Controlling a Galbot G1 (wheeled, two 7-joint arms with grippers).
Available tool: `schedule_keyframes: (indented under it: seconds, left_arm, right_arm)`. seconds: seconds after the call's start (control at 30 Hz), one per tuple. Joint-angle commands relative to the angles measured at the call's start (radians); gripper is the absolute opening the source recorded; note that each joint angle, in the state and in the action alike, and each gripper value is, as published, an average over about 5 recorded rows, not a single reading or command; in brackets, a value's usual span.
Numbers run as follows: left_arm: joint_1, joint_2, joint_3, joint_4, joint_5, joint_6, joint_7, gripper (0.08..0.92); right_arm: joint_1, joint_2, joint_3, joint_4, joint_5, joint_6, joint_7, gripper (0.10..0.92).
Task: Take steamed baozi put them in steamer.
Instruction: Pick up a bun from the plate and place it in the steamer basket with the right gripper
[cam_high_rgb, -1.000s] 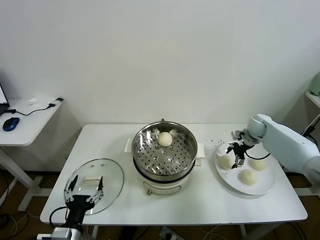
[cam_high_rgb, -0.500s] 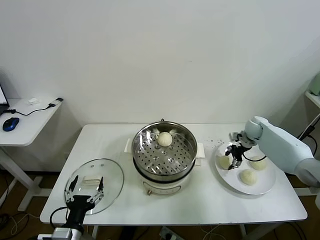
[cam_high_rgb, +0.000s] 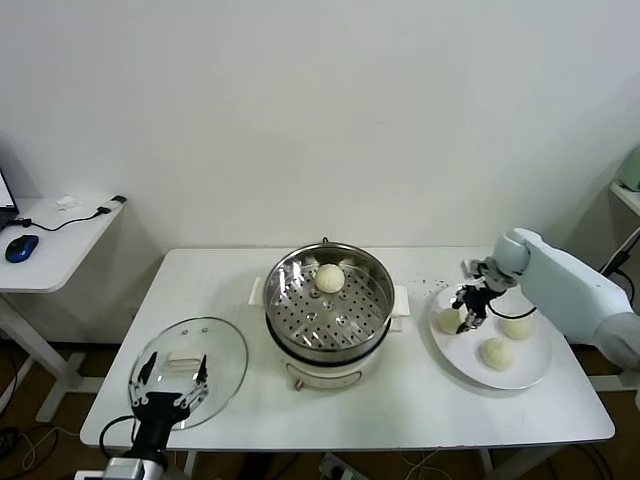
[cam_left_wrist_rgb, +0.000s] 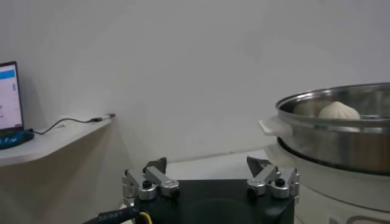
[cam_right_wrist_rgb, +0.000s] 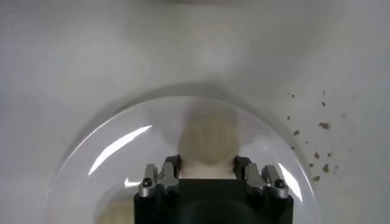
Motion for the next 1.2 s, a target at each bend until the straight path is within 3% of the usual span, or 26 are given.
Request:
schedule_keyframes:
  seconds: [0.03,0.23,0.5,0.87,1.2]
  left_arm:
    - [0.005,0.000,0.004,-0.008,-0.001,0.001,0.003,0.823]
    - [0.016,-0.006,0.018,-0.021,-0.002,0.001,0.020,0.823]
    - [0.029,-0.009,0.041,-0.027,0.002,-0.006,0.027,0.823]
    - [0.039,-0.005,0.048,-0.033,0.022,-0.019,0.033,0.823]
    - [0.036,-0.018,0.043,-0.019,0.020,-0.023,0.031,0.823]
  right_arm:
    - [0.274,-0.076,-0.249,0.130,0.276,-0.039,0.029,0.583]
    - [0.578,-0.054,-0.515,0.248,0.539,-0.110,0.061,0.585]
    - [0.824,0.113,-0.763,0.381,0.825,-0.171,0.113,0.585]
    - [0.725,0.355,-0.764,0.429,0.908,-0.270,0.283,0.585]
    - [0.595,0.500,-0.754,0.371,0.901,-0.303,0.331,0.587]
